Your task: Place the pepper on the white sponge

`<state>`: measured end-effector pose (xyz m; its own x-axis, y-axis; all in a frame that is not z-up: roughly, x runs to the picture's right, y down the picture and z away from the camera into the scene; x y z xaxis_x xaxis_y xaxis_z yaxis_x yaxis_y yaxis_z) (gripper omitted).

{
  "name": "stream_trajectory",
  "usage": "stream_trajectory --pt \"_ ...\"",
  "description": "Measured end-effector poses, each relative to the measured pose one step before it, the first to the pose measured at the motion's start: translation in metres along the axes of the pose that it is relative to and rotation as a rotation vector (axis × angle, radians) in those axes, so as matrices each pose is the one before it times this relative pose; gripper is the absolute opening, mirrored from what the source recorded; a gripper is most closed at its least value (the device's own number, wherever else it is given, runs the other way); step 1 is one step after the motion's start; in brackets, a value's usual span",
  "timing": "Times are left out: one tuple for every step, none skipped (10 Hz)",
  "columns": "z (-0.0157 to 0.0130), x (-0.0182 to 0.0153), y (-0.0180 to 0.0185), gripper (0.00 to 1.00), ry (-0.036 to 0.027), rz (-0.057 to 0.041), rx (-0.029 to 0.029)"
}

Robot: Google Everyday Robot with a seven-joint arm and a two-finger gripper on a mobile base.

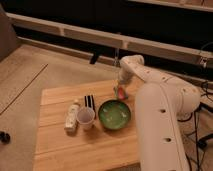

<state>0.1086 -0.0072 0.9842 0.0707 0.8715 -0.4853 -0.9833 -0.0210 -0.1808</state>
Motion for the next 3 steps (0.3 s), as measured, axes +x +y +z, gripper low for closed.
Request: stream_trajectory --pt "-0.0001 0.00017 -0.00053 0.63 0.00022 0.00035 0.00043" --pt "-0.00009 0.00004 -0.00039 0.63 -0.00012 0.00052 0.00013" --pt "0.00018 0.00002 0.00025 0.63 0.00026 -0.00043 0.0"
